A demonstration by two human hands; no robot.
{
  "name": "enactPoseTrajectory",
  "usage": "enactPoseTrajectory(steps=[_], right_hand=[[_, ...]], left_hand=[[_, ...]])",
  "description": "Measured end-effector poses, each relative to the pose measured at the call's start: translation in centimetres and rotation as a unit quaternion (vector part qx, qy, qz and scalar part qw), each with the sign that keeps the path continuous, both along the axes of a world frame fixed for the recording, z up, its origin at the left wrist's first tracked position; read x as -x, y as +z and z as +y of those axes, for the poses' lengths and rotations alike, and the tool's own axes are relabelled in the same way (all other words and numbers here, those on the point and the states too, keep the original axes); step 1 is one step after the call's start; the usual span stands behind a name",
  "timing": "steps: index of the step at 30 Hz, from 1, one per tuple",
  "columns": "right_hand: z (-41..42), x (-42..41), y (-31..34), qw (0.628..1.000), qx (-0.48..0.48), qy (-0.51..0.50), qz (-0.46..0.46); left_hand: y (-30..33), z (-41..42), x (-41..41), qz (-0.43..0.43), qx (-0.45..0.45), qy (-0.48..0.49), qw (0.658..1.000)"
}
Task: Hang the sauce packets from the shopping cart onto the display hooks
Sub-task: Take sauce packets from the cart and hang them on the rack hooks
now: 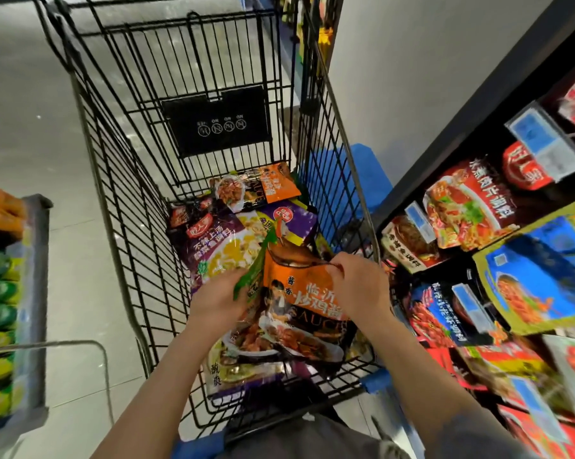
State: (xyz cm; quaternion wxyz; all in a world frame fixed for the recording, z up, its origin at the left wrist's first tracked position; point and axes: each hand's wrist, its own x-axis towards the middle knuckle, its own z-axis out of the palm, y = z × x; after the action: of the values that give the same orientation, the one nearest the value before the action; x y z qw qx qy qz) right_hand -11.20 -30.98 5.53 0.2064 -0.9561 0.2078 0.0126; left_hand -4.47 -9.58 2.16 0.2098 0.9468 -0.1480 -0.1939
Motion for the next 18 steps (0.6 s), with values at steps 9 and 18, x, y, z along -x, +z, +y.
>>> enactPoseTrajectory(steps=[9,18], right_hand=[[-0.6,3.3,3.9,0.992,-0.118,-0.030,0.043],[-1.7,5.6,3.1,0.994,-0.061,-0.081,0.036]], left_hand=[[1.0,-0.1,-1.0,-0.065,-0.032,0.079,0.994],[0.6,-1.6,2.5,-0.045,0.009,0.102,0.994]])
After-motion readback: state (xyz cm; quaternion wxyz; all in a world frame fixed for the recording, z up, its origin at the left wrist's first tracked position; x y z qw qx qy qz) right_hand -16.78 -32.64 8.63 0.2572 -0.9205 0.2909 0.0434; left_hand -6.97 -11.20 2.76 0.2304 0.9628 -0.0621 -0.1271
